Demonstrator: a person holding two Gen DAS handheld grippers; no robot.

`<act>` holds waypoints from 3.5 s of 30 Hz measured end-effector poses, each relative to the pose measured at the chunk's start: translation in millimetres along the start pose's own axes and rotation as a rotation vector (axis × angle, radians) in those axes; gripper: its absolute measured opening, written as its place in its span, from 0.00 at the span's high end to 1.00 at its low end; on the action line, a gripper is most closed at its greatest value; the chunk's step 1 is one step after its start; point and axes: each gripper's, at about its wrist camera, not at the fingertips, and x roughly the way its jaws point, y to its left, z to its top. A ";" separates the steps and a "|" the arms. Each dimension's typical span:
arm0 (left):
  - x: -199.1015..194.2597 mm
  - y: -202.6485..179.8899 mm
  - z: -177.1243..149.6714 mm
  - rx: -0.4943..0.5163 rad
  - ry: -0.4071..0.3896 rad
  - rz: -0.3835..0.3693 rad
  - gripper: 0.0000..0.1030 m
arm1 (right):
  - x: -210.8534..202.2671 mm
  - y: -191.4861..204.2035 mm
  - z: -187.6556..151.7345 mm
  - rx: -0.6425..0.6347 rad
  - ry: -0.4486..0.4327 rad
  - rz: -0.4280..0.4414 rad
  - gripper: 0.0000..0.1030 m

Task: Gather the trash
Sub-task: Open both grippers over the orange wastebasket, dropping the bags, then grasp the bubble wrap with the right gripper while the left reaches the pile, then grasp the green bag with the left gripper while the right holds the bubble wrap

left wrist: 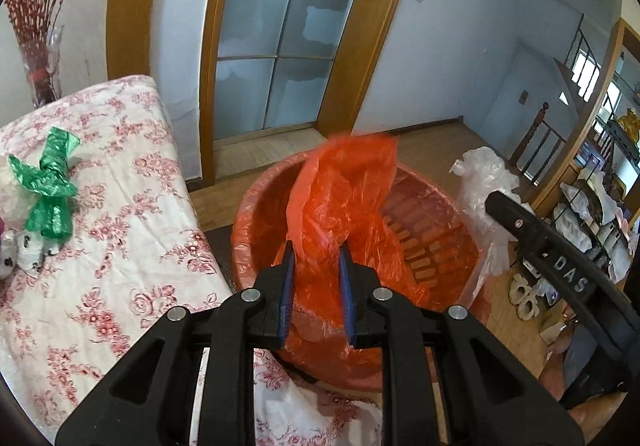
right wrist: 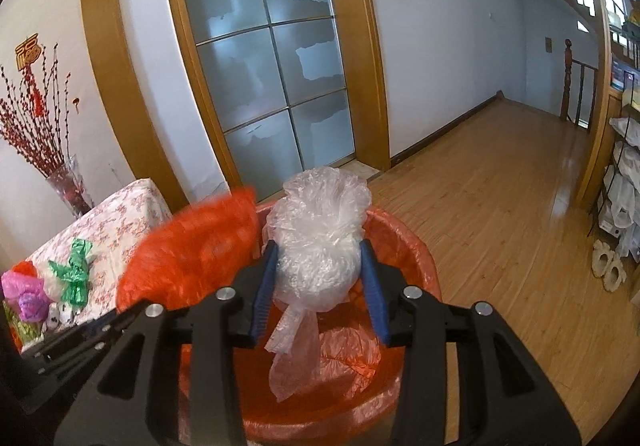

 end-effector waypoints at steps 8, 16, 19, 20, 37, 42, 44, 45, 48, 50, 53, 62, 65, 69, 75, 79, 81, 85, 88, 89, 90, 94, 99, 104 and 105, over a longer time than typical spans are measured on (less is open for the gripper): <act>-1.9 9.8 -7.0 -0.019 0.012 0.040 0.47 | -2.8 -3.7 -4.6 -0.001 0.000 -0.018 0.33; -37.1 34.3 -17.3 -0.024 -0.026 0.158 0.35 | -14.2 16.0 -13.5 -0.090 -0.016 -0.072 0.17; -56.5 50.8 -21.6 -0.042 -0.050 0.207 0.33 | -19.0 27.6 -16.8 -0.120 -0.013 -0.063 0.17; -61.2 54.4 -23.1 -0.047 -0.056 0.220 0.32 | -20.2 31.5 -18.4 -0.128 -0.010 -0.057 0.17; -184.9 185.4 -69.7 -0.209 -0.179 0.584 0.31 | -52.3 189.2 -71.8 -0.323 0.109 0.340 0.17; -212.6 236.1 -85.8 -0.294 -0.185 0.683 0.31 | -63.4 255.8 -103.5 -0.426 0.162 0.482 0.24; -221.3 251.1 -89.5 -0.325 -0.190 0.709 0.31 | -66.6 278.5 -115.0 -0.468 0.176 0.517 0.26; -226.5 260.4 -91.7 -0.344 -0.194 0.722 0.31 | -67.6 285.1 -118.6 -0.479 0.179 0.525 0.26; -236.8 278.7 -98.4 -0.379 -0.202 0.737 0.31 | -67.1 306.7 -129.6 -0.507 0.190 0.549 0.26; -240.6 287.5 -101.9 -0.399 -0.203 0.737 0.31 | -64.5 318.8 -136.8 -0.528 0.201 0.555 0.26; -241.0 290.3 -104.6 -0.407 -0.200 0.730 0.31 | -57.4 331.1 -146.0 -0.561 0.235 0.547 0.26; -230.2 284.9 -102.4 -0.392 -0.196 0.671 0.31 | -40.4 331.6 -159.4 -0.614 0.308 0.532 0.52; -224.6 275.0 -95.1 -0.376 -0.201 0.643 0.31 | -40.0 322.1 -156.3 -0.619 0.303 0.531 0.65; -217.8 263.2 -85.1 -0.360 -0.211 0.611 0.31 | -37.6 304.6 -148.6 -0.587 0.302 0.500 0.74; -196.0 250.8 -69.3 -0.350 -0.197 0.561 0.32 | -29.8 264.0 -128.3 -0.514 0.265 0.409 0.78; -182.0 252.5 -63.7 -0.365 -0.175 0.555 0.36 | -20.9 241.3 -115.3 -0.471 0.256 0.366 0.79; -182.9 255.5 -61.2 -0.387 -0.185 0.555 0.36 | -20.4 233.2 -111.6 -0.462 0.250 0.357 0.79; -183.1 256.7 -52.5 -0.389 -0.193 0.557 0.36 | -16.4 227.6 -108.7 -0.452 0.246 0.350 0.79; -176.9 264.1 -43.1 -0.406 -0.173 0.561 0.36 | -13.7 226.0 -108.7 -0.443 0.250 0.350 0.79; -176.3 267.2 -40.8 -0.415 -0.173 0.559 0.36 | -13.6 225.6 -108.9 -0.442 0.250 0.350 0.79; -176.0 271.6 -37.8 -0.424 -0.173 0.564 0.36 | -15.4 225.1 -109.5 -0.442 0.250 0.350 0.79; -174.9 283.2 -34.1 -0.449 -0.162 0.548 0.47 | -15.6 226.3 -110.4 -0.452 0.246 0.348 0.79; -172.9 283.3 -40.1 -0.476 -0.141 0.506 0.52 | -15.3 225.9 -111.2 -0.454 0.246 0.346 0.79; -176.0 259.2 -46.4 -0.434 -0.169 0.504 0.52 | -15.8 223.8 -111.3 -0.450 0.249 0.347 0.79; -173.7 257.1 -45.6 -0.427 -0.166 0.501 0.52 | -15.9 223.6 -111.4 -0.451 0.249 0.347 0.79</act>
